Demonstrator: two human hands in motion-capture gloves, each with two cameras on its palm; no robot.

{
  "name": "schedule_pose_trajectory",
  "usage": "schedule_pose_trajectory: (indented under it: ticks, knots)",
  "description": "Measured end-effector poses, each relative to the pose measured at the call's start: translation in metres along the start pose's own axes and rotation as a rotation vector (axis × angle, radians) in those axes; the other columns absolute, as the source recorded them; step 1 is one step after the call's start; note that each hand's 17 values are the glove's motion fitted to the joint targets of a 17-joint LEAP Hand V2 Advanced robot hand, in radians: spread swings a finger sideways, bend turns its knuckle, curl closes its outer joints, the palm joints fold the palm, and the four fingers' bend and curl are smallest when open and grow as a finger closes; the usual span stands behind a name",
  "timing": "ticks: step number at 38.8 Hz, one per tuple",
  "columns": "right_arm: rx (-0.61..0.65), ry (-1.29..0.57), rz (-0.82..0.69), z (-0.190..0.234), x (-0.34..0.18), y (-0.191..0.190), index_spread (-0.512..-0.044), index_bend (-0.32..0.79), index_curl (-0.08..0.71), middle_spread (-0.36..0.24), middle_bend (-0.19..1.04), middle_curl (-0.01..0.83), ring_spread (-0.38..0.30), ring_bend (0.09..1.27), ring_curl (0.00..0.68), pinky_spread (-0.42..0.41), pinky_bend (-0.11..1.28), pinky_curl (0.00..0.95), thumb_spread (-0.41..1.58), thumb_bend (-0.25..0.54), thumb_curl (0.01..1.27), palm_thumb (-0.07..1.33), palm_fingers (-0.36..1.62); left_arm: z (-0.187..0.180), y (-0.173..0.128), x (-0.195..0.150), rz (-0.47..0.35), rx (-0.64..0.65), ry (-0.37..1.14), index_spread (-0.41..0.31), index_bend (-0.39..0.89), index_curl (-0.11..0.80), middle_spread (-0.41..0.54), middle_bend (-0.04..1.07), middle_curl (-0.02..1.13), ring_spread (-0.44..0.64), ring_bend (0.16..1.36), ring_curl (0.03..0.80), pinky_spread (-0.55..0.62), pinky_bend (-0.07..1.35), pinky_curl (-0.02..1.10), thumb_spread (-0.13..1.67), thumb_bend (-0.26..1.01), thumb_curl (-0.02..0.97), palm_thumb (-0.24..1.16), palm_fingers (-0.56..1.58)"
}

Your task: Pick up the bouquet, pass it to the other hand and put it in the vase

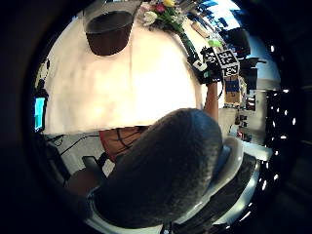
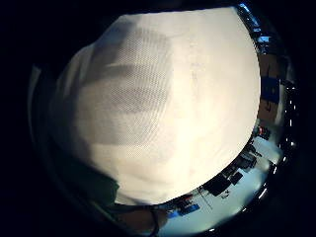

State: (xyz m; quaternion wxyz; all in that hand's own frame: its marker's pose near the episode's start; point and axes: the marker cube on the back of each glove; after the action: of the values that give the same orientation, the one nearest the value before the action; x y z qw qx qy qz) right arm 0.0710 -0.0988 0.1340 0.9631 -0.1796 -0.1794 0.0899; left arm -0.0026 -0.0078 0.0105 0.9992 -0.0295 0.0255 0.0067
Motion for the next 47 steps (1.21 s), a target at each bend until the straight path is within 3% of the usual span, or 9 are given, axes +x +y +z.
schedule_pose_trajectory:
  ticks: [4,9,11,14,16,20,31,39,47]
  knots:
    - [0.155,0.068,0.061,-0.004,0.006,-0.009,-0.313,0.11,0.181,0.067,0.22,0.305,0.197,0.38,0.269,0.307,0.59,0.341,1.05,0.057,0.36,0.59,0.14,-0.006,0.006,0.003,-0.016,-0.004,0.006,0.012,0.13,0.226,0.242,0.22,0.34,0.47,0.63,0.255,0.51,0.51,0.33,0.91,-0.11,0.033,-0.16,0.06]
    - [0.263,0.104,0.065,-0.01,0.002,-0.014,-0.288,0.11,0.18,-0.009,0.34,0.349,0.086,0.52,0.301,0.266,0.53,0.309,1.04,0.09,0.4,0.72,0.52,0.001,-0.003,0.001,0.0,0.005,0.011,0.012,0.13,0.228,0.243,0.22,0.34,0.47,0.63,0.256,0.51,0.51,0.33,0.91,-0.11,0.033,-0.16,0.06]
    - [0.224,0.112,0.081,-0.009,0.001,-0.008,-0.288,0.14,0.196,-0.05,0.41,0.375,0.007,0.59,0.328,0.203,0.49,0.3,1.03,0.103,0.42,0.77,0.76,0.002,-0.004,0.002,0.004,0.001,0.014,0.012,0.13,0.228,0.243,0.22,0.34,0.47,0.63,0.256,0.51,0.51,0.33,0.91,-0.1,0.033,-0.15,0.06]
    - [0.184,0.126,0.108,-0.009,0.0,-0.002,-0.283,0.17,0.225,-0.084,0.4,0.386,-0.06,0.62,0.352,0.117,0.47,0.306,1.0,0.102,0.44,0.82,0.88,0.001,-0.003,0.005,0.007,-0.008,0.023,0.012,0.13,0.229,0.243,0.22,0.34,0.47,0.63,0.257,0.51,0.51,0.34,0.91,-0.1,0.033,-0.15,0.06]
    - [0.191,0.129,0.115,-0.01,0.0,-0.004,-0.276,0.15,0.238,-0.105,0.39,0.398,-0.093,0.66,0.382,0.015,0.55,0.344,0.92,0.095,0.47,0.86,1.07,0.001,-0.003,0.005,0.008,-0.01,0.025,0.012,0.12,0.23,0.243,0.21,0.34,0.47,0.63,0.258,0.51,0.51,0.34,0.91,-0.1,0.032,-0.15,0.05]
    - [0.205,0.124,0.118,-0.011,0.0,-0.007,-0.271,0.13,0.26,-0.133,0.4,0.425,-0.142,0.68,0.421,-0.107,0.62,0.386,0.79,0.066,0.51,0.9,1.18,-0.002,0.002,0.006,0.01,-0.031,0.033,0.012,0.12,0.231,0.244,0.22,0.34,0.47,0.63,0.258,0.51,0.51,0.34,0.91,-0.1,0.032,-0.15,0.05]
    - [0.256,0.145,0.124,-0.017,-0.005,-0.006,-0.274,0.19,0.33,-0.185,0.46,0.482,-0.214,0.68,0.463,-0.267,0.63,0.423,0.51,-0.002,0.6,0.98,1.31,-0.004,0.001,0.007,0.02,-0.038,0.048,0.012,0.12,0.231,0.244,0.22,0.35,0.47,0.63,0.258,0.51,0.52,0.34,0.91,-0.1,0.031,-0.15,0.05]
    - [0.233,0.207,0.208,-0.016,0.009,0.003,-0.269,0.14,0.345,-0.194,0.55,0.512,-0.226,0.79,0.488,-0.308,0.56,0.406,0.43,-0.022,0.65,1.0,1.36,-0.008,0.001,0.012,0.046,-0.057,0.072,0.012,0.13,0.232,0.245,0.22,0.35,0.48,0.64,0.258,0.51,0.52,0.34,0.91,-0.1,0.031,-0.15,0.04]
    - [0.341,-0.005,0.078,-0.019,-0.009,0.001,-0.268,0.14,0.359,-0.194,0.58,0.529,-0.224,0.84,0.504,-0.319,0.58,0.414,0.39,-0.023,0.68,1.01,1.36,-0.013,-0.008,0.031,0.107,-0.033,0.174,0.012,0.13,0.233,0.245,0.21,0.35,0.47,0.64,0.257,0.5,0.53,0.34,0.91,-0.11,0.032,-0.16,0.05]
